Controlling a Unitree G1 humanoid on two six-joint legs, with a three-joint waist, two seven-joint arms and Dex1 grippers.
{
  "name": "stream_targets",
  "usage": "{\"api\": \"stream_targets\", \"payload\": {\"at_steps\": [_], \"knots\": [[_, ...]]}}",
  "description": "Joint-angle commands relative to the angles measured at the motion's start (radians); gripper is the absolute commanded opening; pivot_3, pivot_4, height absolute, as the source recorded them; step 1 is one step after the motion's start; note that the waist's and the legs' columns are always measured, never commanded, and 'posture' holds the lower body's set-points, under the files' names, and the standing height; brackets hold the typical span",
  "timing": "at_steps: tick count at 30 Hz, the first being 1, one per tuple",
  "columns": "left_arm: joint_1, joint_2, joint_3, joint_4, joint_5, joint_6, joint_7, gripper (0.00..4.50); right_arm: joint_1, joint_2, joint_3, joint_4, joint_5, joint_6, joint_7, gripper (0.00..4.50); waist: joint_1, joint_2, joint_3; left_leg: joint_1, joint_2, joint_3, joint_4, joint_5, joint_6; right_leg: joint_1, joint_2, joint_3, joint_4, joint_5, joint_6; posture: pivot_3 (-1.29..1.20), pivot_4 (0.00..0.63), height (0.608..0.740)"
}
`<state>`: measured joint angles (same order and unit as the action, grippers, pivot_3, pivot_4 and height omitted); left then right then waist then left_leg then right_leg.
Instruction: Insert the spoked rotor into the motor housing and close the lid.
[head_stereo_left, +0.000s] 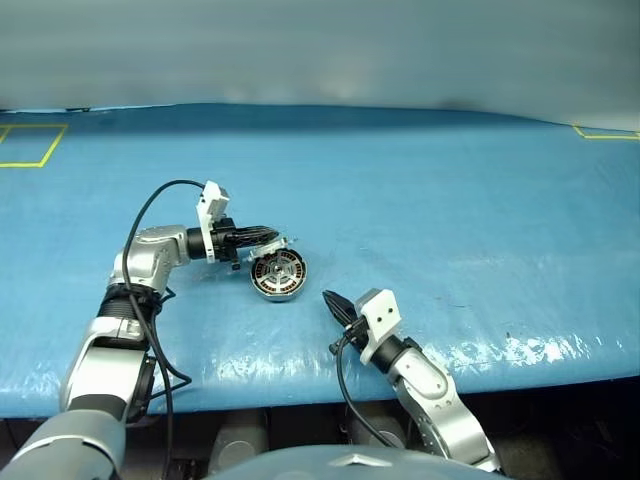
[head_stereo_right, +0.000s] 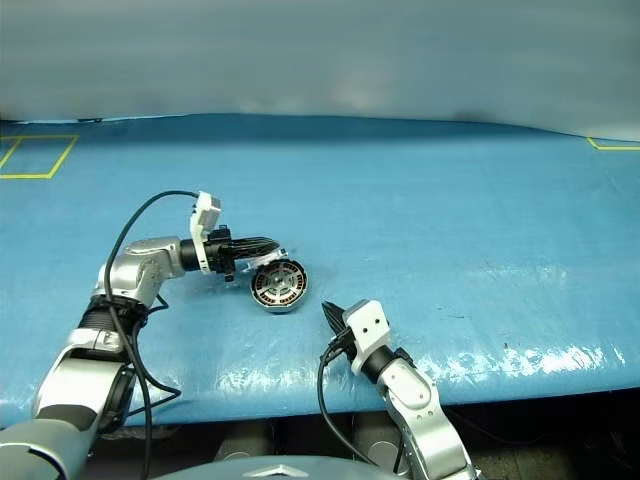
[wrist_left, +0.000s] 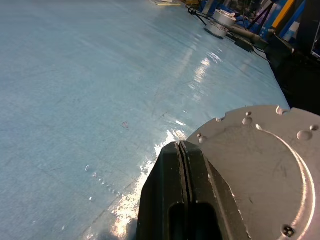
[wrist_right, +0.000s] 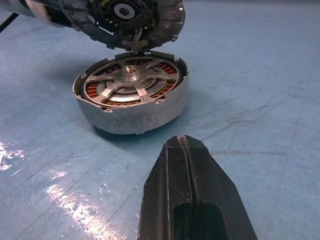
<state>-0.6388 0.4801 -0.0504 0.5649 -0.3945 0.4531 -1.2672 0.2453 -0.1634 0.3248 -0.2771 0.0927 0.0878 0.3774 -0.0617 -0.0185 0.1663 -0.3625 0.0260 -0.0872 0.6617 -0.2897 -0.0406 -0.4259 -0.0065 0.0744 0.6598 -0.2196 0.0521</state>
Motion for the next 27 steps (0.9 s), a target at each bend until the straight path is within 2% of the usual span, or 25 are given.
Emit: {"api": "stream_targets", "payload": {"at_steps": [1, 20, 24, 27], "knots": [[0.004, 0.004, -0.015, -0.068, 0.003, 0.013, -0.027, 0.02, 0.011, -0.001, -0.006, 0.002, 0.020, -0.054, 0.020, 0.00, 0.000, 0.000, 0.000, 0.000, 0.000, 0.000, 0.000, 0.000, 0.000, 0.000, 0.000, 0.000, 0.000, 0.000, 0.000, 0.00, 0.150, 0.740], [0.112, 0.011, -0.091, -0.187, 0.034, 0.080, -0.014, 0.02, -0.005, 0.013, -0.013, 0.020, 0.005, -0.053, 0.002, 0.00, 0.001, 0.000, 0.000, 0.001, 0.000, 0.000, 0.001, 0.000, 0.000, 0.001, 0.000, 0.000, 0.001, 0.000, 0.000, 0.00, 0.150, 0.740], [0.140, -0.001, -0.054, -0.235, 0.008, 0.078, 0.009, 0.02, -0.005, 0.017, -0.023, -0.060, 0.013, 0.080, -0.031, 0.00, 0.002, 0.001, 0.000, 0.002, 0.000, 0.000, 0.001, 0.000, 0.000, 0.001, 0.000, 0.001, 0.001, 0.000, 0.000, 0.00, 0.150, 0.740], [0.182, -0.019, 0.038, -0.336, -0.043, 0.064, 0.085, 0.02, -0.027, 0.003, -0.050, -0.176, 0.080, 0.228, -0.021, 0.00, 0.000, 0.001, 0.000, 0.002, 0.000, 0.000, 0.001, 0.000, 0.000, 0.001, 0.000, 0.001, 0.001, 0.000, 0.000, 0.00, 0.150, 0.740]]}}
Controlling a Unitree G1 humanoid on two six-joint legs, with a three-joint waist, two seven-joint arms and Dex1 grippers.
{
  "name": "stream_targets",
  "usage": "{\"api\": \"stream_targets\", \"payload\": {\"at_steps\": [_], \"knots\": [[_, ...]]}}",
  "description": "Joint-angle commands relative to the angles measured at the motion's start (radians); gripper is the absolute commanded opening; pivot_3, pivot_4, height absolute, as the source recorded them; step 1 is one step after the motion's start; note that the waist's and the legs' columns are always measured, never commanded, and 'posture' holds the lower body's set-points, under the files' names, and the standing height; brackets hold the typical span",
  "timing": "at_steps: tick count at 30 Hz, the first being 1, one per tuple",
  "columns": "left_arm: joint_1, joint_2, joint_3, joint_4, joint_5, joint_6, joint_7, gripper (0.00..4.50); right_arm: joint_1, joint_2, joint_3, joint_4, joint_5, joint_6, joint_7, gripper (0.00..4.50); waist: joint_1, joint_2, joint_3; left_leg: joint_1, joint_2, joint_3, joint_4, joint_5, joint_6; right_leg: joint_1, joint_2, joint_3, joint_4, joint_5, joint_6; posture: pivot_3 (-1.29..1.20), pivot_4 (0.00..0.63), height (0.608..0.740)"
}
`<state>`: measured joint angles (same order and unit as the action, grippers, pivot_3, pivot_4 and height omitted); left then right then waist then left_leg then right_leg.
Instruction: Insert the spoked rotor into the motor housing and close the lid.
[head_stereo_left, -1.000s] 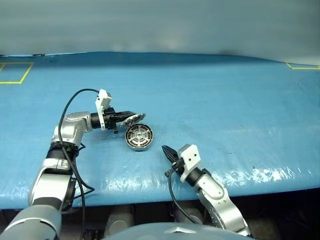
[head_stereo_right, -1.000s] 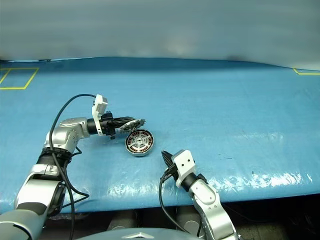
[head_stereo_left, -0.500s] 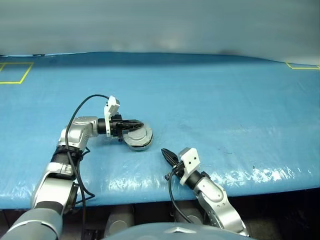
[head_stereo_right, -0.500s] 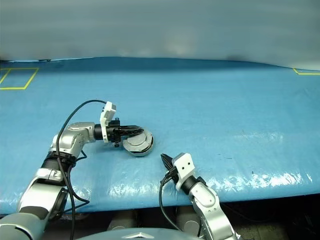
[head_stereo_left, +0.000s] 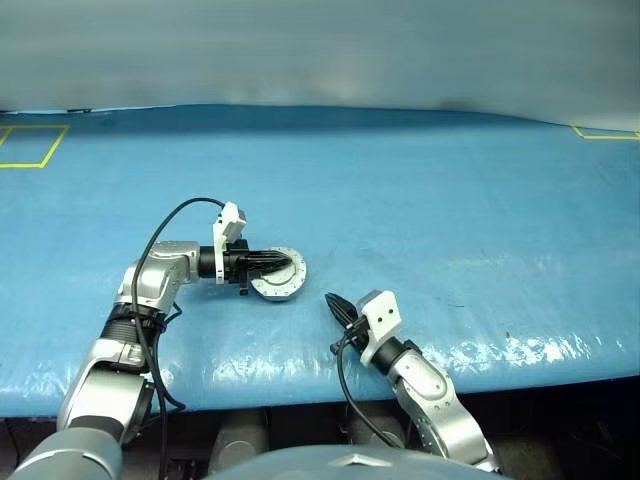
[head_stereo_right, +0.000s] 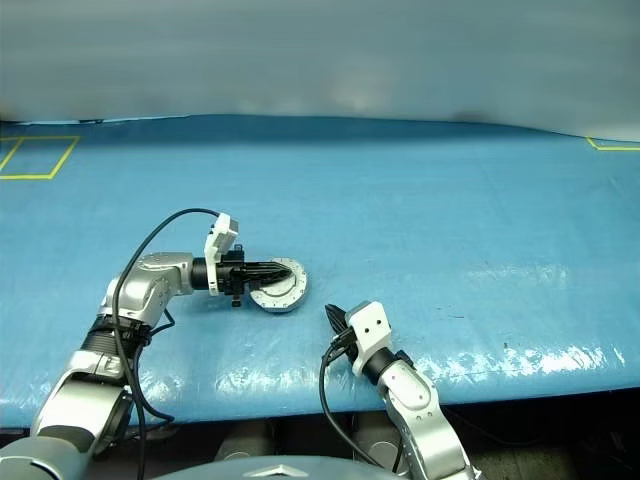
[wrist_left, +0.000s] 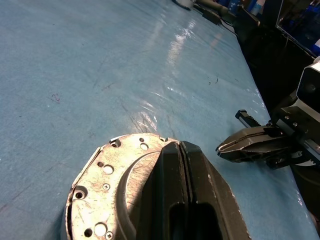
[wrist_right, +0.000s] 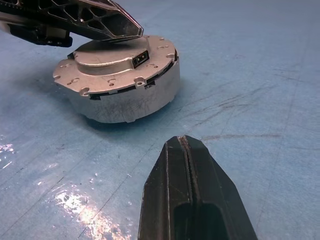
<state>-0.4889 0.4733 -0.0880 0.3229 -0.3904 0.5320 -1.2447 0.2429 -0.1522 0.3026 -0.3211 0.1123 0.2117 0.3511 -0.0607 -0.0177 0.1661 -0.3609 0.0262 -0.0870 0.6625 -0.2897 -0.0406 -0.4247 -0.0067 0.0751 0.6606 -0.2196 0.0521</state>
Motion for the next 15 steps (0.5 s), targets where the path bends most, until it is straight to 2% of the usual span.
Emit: {"api": "stream_targets", "payload": {"at_steps": [1, 7, 10, 15], "knots": [[0.052, -0.019, 0.106, -0.138, -0.061, -0.030, 0.095, 0.02, -0.039, -0.016, -0.037, -0.165, 0.069, 0.141, 0.003, 0.00, -0.002, 0.000, 0.000, 0.000, 0.000, 0.000, 0.000, 0.000, 0.000, 0.000, 0.000, 0.000, 0.000, 0.000, 0.000, 0.00, 0.150, 0.740], [0.196, -0.046, 0.191, -0.361, -0.058, -0.143, 0.251, 0.02, -0.144, -0.045, -0.067, -0.258, 0.056, 0.352, -0.055, 0.00, 0.005, 0.000, 0.000, -0.001, 0.000, -0.001, 0.000, 0.000, 0.000, -0.001, 0.000, -0.001, 0.000, 0.000, 0.000, 0.00, 0.150, 0.740], [0.310, -0.052, 0.195, -0.454, 0.025, -0.281, 0.338, 0.00, -0.220, -0.057, -0.054, -0.257, 0.033, 0.445, -0.075, 0.58, 0.004, 0.000, 0.000, -0.001, 0.000, 0.000, 0.000, 0.000, 0.000, -0.001, -0.001, 0.000, -0.001, 0.000, 0.000, 0.00, 0.150, 0.740], [0.479, -0.107, 0.222, -0.564, 0.033, -0.394, 0.442, 0.00, -0.342, -0.037, -0.013, -0.217, 0.030, 0.523, -0.073, 2.21, 0.007, 0.000, 0.000, -0.001, 0.000, 0.000, 0.000, 0.000, 0.000, -0.001, -0.002, 0.000, -0.001, 0.001, 0.000, 0.00, 0.150, 0.740]]}}
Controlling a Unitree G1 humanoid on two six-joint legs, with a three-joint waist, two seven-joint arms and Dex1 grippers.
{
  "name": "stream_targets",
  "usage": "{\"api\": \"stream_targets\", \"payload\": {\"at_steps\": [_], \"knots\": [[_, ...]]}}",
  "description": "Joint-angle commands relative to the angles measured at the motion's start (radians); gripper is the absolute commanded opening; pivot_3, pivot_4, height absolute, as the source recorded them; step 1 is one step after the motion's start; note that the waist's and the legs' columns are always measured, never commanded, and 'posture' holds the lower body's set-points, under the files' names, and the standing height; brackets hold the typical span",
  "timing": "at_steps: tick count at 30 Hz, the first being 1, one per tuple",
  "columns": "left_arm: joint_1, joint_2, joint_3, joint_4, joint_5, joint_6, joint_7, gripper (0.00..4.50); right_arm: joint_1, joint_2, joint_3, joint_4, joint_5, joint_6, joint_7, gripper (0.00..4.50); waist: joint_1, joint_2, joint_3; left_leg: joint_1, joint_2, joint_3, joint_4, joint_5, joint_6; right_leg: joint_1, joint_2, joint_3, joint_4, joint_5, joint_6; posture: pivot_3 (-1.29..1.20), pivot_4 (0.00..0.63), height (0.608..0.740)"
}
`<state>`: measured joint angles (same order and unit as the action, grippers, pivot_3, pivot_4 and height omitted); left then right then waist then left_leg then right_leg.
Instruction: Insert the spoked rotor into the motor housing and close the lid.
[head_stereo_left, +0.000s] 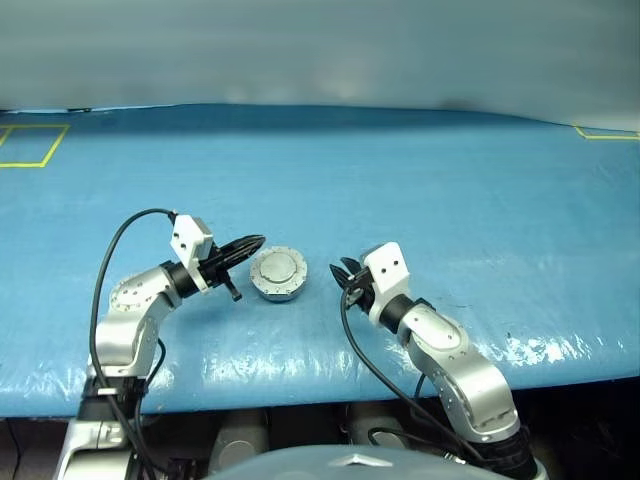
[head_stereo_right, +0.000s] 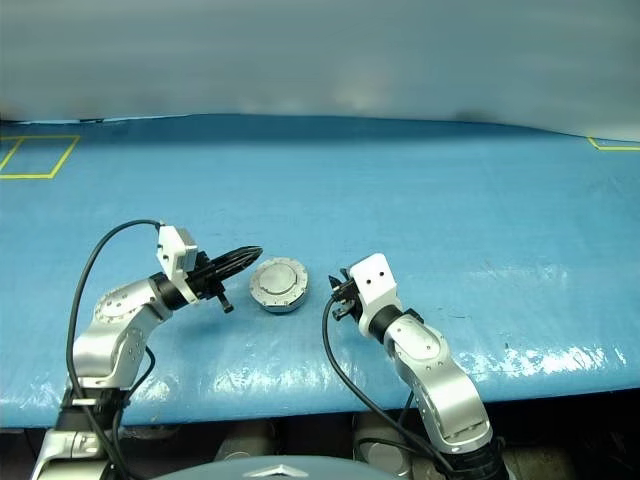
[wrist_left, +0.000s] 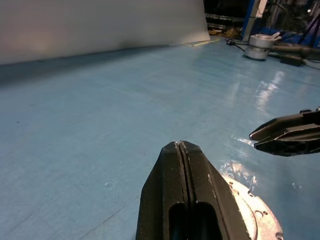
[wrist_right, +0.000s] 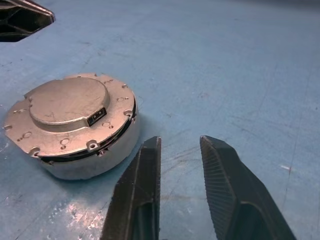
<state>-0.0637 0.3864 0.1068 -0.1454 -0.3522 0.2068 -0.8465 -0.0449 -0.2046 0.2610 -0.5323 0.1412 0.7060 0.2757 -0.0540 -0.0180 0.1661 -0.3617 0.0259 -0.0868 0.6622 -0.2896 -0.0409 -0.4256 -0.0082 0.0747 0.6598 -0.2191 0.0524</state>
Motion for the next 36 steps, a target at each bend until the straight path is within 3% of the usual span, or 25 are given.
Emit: {"api": "stream_targets", "payload": {"at_steps": [1, 7, 18, 36], "knots": [[0.084, -0.024, 0.028, -0.112, -0.009, -0.078, 0.055, 0.00, -0.077, 0.022, 0.037, 0.004, 0.002, 0.038, 0.005, 2.54, 0.001, 0.000, 0.000, 0.000, 0.000, 0.000, 0.000, 0.000, 0.000, 0.000, 0.000, 0.000, 0.000, 0.000, 0.000, 0.00, 0.150, 0.740], [0.262, -0.031, 0.024, -0.206, -0.007, -0.129, 0.094, 0.00, -0.203, 0.054, 0.105, 0.078, -0.005, 0.049, 0.028, 4.46, -0.003, 0.000, 0.000, 0.000, 0.000, 0.001, 0.000, 0.000, 0.000, 0.000, 0.000, 0.000, 0.000, 0.000, 0.000, 0.00, 0.150, 0.740], [0.446, -0.125, -0.007, -0.225, 0.012, -0.260, 0.184, 0.00, -0.279, 0.120, 0.207, 0.216, -0.034, -0.052, 0.075, 4.46, -0.008, 0.000, 0.000, 0.000, 0.000, 0.000, 0.000, 0.000, 0.000, 0.000, 0.000, 0.000, 0.000, -0.001, -0.001, 0.00, 0.150, 0.740], [0.449, -0.115, -0.092, -0.043, 0.066, -0.436, 0.160, 0.00, -0.256, 0.154, 0.236, 0.401, -0.096, -0.173, 0.095, 4.46, -0.012, 0.001, 0.000, 0.000, 0.000, 0.001, -0.001, 0.000, 0.000, -0.001, 0.001, 0.000, 0.000, -0.001, -0.001, 0.00, 0.150, 0.740]]}}
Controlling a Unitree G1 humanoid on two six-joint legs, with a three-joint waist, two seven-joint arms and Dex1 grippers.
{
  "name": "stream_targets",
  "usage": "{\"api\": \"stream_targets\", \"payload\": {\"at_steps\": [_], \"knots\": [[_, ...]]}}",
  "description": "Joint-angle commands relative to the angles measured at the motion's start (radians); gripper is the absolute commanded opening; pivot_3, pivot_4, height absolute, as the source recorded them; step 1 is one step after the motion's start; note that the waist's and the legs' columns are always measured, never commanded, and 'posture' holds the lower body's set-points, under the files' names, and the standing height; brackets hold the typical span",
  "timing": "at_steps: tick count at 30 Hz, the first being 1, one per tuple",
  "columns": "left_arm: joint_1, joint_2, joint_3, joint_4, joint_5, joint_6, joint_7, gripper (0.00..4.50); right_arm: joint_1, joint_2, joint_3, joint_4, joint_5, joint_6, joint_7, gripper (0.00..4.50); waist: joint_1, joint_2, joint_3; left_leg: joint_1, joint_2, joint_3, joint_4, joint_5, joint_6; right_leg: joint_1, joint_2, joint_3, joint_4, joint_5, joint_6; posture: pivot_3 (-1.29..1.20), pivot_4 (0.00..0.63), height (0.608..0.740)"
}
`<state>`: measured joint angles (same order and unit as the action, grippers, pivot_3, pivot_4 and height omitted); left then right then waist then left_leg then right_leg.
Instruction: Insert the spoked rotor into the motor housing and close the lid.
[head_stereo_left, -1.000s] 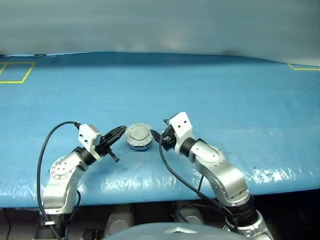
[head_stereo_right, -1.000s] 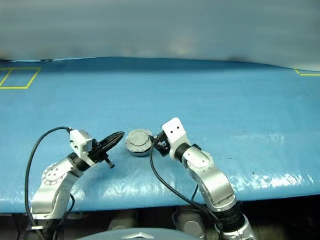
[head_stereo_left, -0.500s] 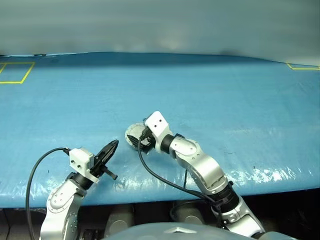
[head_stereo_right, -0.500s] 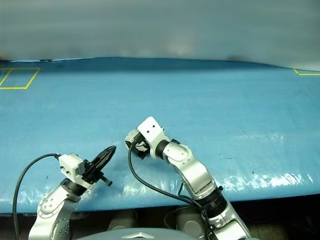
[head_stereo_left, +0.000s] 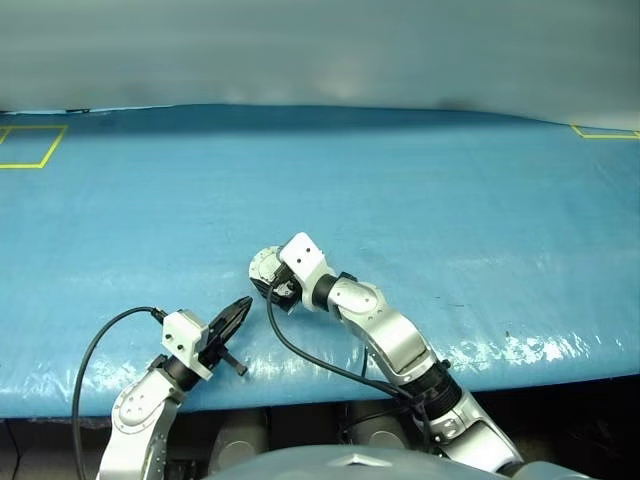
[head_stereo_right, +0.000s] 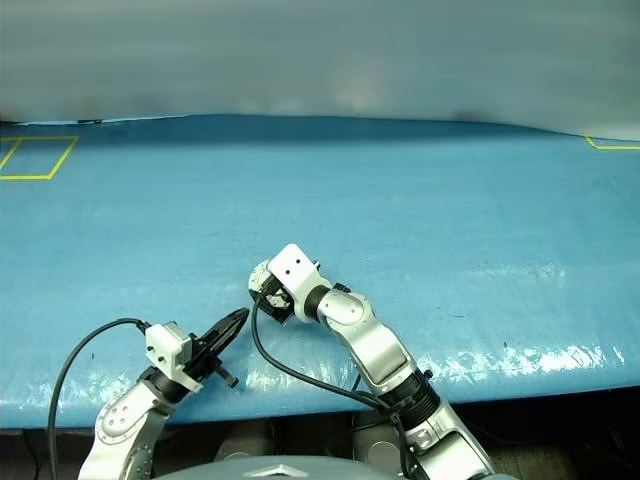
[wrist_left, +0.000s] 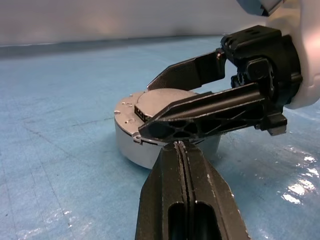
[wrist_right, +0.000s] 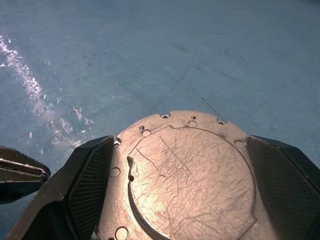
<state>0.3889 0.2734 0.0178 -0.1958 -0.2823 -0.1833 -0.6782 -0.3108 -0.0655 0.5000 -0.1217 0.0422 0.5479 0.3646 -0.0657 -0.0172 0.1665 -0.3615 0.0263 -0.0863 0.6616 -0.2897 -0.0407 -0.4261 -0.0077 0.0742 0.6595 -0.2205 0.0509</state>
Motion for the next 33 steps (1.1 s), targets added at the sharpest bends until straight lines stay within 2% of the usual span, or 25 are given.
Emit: {"api": "stream_targets", "payload": {"at_steps": [1, 4, 6, 7, 26, 33], "knots": [[-0.005, -0.001, -0.002, 0.017, -0.004, -0.054, -0.009, 0.00, 0.012, 0.013, 0.000, -0.009, 0.001, -0.018, 0.011, 4.46, 0.000, 0.000, 0.000, 0.000, 0.000, 0.000, 0.000, 0.000, 0.000, 0.000, 0.000, 0.000, 0.000, 0.000, 0.000, 0.00, 0.150, 0.740], [-0.009, 0.000, 0.002, 0.045, -0.011, -0.076, -0.014, 0.00, 0.017, 0.009, 0.005, -0.014, 0.002, -0.022, 0.025, 3.85, 0.000, 0.000, 0.000, 0.000, 0.000, 0.000, 0.000, 0.000, 0.000, 0.000, 0.000, 0.000, 0.000, 0.000, 0.000, 0.00, 0.150, 0.740], [-0.010, 0.002, 0.001, 0.056, -0.015, -0.085, -0.017, 0.00, 0.018, 0.008, 0.005, -0.019, 0.002, -0.022, 0.029, 3.18, -0.001, 0.000, 0.000, 0.000, 0.000, 0.000, 0.000, 0.000, 0.000, 0.000, 0.000, 0.000, 0.000, 0.000, 0.000, 0.00, 0.150, 0.740], [-0.011, 0.003, 0.000, 0.061, -0.016, -0.089, -0.019, 0.00, 0.018, 0.009, 0.004, -0.022, 0.002, -0.022, 0.030, 3.03, -0.001, 0.000, 0.000, 0.000, 0.000, 0.000, 0.000, 0.000, 0.000, 0.000, 0.000, 0.000, 0.000, 0.000, 0.000, 0.00, 0.150, 0.740], [-0.054, 0.004, 0.007, 0.168, -0.030, -0.133, -0.056, 0.00, -0.085, -0.024, -0.012, -0.104, -0.008, 0.054, 0.081, 3.03, -0.001, 0.000, 0.000, -0.001, 0.000, 0.000, -0.001, 0.000, 0.000, -0.001, 0.000, 0.000, 0.000, 0.000, 0.000, 0.00, 0.150, 0.740], [-0.063, 0.001, 0.004, 0.189, -0.032, -0.142, -0.064, 0.00, -0.098, -0.050, -0.013, -0.061, 0.006, 0.044, 0.135, 3.03, -0.001, 0.000, 0.000, -0.001, 0.000, 0.000, -0.001, 0.000, 0.000, -0.001, 0.000, 0.000, 0.000, 0.000, 0.001, 0.00, 0.150, 0.740]]}}
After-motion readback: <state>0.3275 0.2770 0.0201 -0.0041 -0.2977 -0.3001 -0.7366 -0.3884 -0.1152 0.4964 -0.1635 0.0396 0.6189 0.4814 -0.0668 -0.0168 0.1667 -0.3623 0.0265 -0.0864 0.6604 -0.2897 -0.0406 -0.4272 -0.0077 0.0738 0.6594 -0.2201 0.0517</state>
